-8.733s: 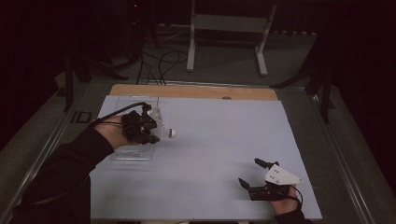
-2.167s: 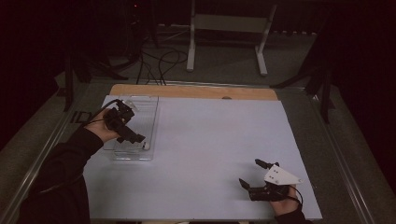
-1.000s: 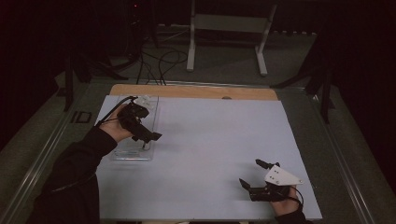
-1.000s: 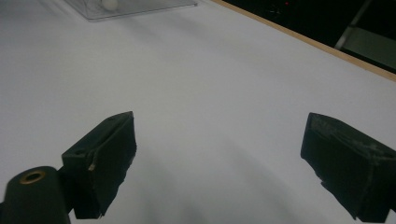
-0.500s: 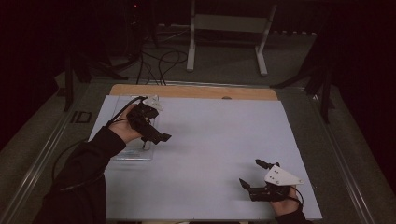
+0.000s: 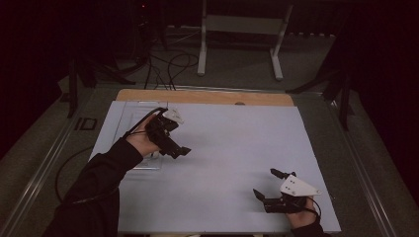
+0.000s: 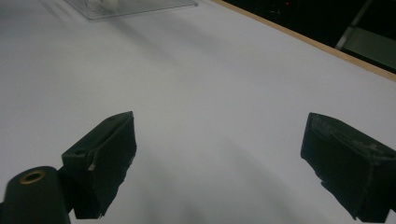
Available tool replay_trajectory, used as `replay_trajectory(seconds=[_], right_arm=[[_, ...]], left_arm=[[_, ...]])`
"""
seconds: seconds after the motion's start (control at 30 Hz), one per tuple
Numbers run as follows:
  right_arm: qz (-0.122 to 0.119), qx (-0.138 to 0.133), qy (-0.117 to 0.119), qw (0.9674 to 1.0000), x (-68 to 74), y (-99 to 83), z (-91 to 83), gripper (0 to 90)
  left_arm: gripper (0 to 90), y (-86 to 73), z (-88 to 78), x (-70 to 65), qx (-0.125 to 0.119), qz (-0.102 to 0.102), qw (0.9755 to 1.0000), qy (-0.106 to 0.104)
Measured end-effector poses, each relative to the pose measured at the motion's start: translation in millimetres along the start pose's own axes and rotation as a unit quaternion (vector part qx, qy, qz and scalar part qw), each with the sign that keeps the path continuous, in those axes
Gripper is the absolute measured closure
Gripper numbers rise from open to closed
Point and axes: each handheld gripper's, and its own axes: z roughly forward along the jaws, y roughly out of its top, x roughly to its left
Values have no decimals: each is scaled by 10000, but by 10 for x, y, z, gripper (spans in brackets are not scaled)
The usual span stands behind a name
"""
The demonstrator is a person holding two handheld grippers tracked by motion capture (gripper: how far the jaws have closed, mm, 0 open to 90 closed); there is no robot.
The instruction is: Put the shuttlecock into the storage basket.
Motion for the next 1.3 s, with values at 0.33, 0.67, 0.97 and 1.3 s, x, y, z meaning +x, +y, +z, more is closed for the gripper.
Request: replay_trajectory(seconds=[0.33, 0.67, 0.97, 1.3], right_arm=[[-6, -11, 1, 10000, -4, 1, -6, 101], [-10, -7, 1, 10000, -5, 1, -4, 101], [2, -19, -2, 10000, -4, 4, -10, 101], [-3, -10, -11, 10000, 0, 7, -11, 101]], left_arm=[[0, 14, 119, -117, -48, 95, 9999, -121], [1, -30, 210, -203, -42, 139, 9995, -269], [0, -112, 304, -293, 41, 257, 9990, -351], [1, -224, 359, -396, -13, 338, 9982, -504]])
